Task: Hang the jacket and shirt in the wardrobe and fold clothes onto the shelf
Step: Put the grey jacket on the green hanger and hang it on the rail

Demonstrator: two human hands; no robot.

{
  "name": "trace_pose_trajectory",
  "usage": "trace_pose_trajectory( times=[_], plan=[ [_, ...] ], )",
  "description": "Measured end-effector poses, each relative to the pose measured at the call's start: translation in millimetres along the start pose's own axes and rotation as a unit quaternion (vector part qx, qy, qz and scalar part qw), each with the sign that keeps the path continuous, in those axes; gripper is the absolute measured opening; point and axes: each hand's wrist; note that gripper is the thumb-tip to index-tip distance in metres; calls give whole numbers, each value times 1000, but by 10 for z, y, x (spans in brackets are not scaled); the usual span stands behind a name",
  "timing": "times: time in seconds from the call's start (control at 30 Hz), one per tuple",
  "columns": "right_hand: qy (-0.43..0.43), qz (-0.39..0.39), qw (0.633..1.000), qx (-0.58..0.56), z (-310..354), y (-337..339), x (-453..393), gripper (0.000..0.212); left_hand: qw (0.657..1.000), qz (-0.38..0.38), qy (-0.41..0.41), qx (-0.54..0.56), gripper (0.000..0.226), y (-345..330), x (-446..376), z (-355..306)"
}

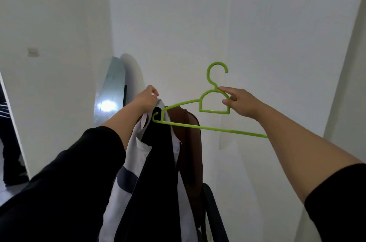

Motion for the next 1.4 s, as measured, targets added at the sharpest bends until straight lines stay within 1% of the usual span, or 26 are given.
trace_pose_trajectory(
  times=[0.07,0.17,0.3,0.43,0.53,0.6,0.77,0.83,0.9,1.0,1.17,1.23,1.3,1.4],
  plan=[
    [-7,-9,1000,23,33,-82,-44,46,1000,2,-17,-10,21,-17,32,-100],
    [-29,-15,999,39,109,-174,-106,47,999,17,-33,-8,19,-20,81,-258],
    [-12,-22,998,54,214,-281,-159,46,997,14,-65,30,21,-29,169,-512],
    [23,-45,999,-16,303,-429,-161,44,987,-3,-139,83,21,-14,229,-731],
    [43,-70,991,-102,361,-454,-194,44,982,6,-171,76,24,71,207,-726],
    [44,-83,983,-158,399,-467,-229,44,982,7,-187,41,27,105,168,-682],
    [31,-119,955,-269,500,-657,-239,43,973,-25,-195,-121,47,143,172,-796],
    [20,-123,941,-315,564,-775,-228,39,963,-43,-204,-169,46,151,167,-838],
    [3,-120,923,-365,608,-877,-224,29,952,-56,-220,-206,38,168,141,-845],
    [-31,-79,896,-435,596,-899,-180,27,947,-34,-237,-213,24,202,126,-829],
    [-81,-3,862,-500,517,-860,-151,26,970,-38,-200,-136,25,117,168,-691],
    [-113,44,860,-496,458,-856,-149,26,974,-25,-190,-124,22,59,180,-614],
    [-150,114,863,-468,361,-846,-110,24,975,-14,-186,-121,16,45,186,-537],
    [-220,201,855,-425,216,-901,-38,28,975,-6,-197,-102,7,126,176,-435]
  ],
)
Point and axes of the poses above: each hand's wrist, its own x-axis away from the middle knuckle, its own y-axis out of the back of the hand, z = x × y, and after that the axes turned 4 degrees about y, right-handed
